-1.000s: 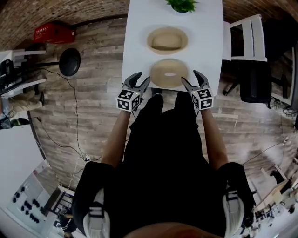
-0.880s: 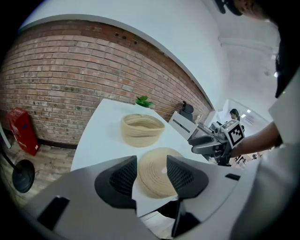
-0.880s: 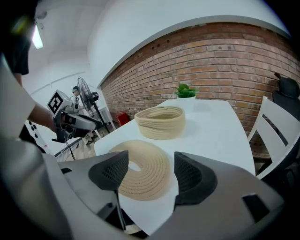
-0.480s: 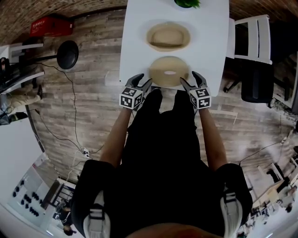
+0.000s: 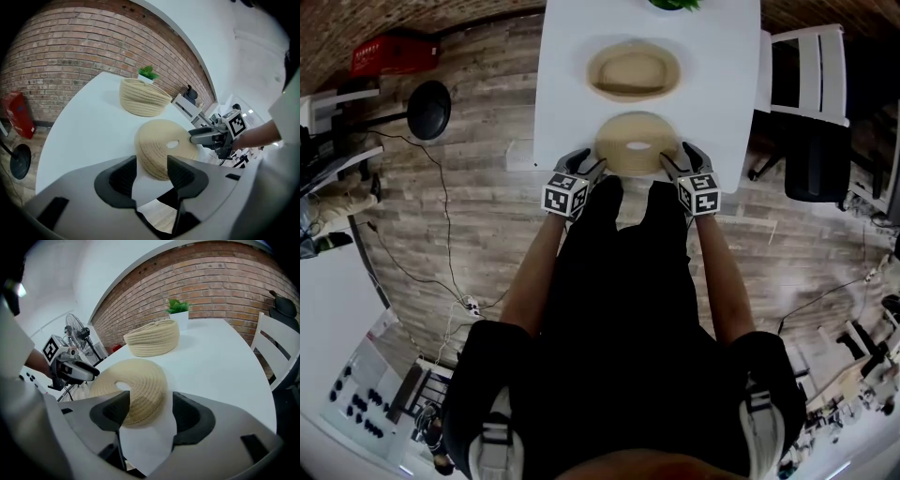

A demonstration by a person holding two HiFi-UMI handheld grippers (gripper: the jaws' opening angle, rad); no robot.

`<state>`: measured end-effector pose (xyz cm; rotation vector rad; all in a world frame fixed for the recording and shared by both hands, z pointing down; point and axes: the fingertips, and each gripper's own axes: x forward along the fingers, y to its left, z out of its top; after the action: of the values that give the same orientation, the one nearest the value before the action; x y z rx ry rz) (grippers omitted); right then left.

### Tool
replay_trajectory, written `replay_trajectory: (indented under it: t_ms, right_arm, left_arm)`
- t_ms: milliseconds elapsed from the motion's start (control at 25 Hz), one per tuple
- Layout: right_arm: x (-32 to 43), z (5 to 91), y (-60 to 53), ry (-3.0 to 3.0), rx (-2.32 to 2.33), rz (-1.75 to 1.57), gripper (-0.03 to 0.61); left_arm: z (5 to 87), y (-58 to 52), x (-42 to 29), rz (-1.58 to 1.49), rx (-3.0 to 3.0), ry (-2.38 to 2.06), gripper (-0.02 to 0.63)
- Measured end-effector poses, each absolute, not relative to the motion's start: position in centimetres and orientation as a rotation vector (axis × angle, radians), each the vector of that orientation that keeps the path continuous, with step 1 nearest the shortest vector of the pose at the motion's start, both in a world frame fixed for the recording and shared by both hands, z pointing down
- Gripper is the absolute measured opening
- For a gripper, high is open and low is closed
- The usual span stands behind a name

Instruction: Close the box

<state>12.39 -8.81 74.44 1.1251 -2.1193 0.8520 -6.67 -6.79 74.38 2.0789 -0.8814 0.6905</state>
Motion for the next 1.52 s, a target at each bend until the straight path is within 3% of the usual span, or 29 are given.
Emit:
replay_trajectory:
  t_ms: [880, 1520]
  right_arm:
    - [11.9, 75.1, -8.3, -2.113, 1.137, 0.913, 0.241]
    - [9.7, 73.4, -7.9, -2.123, 1.222, 0.883, 0.195]
  left_arm:
    - [75.7, -7.3, -5.6, 0.713, 2.026, -0.853, 0.207]
    - [73.7, -7.0, -8.7, 0.678, 2.041, -0.873, 0.153]
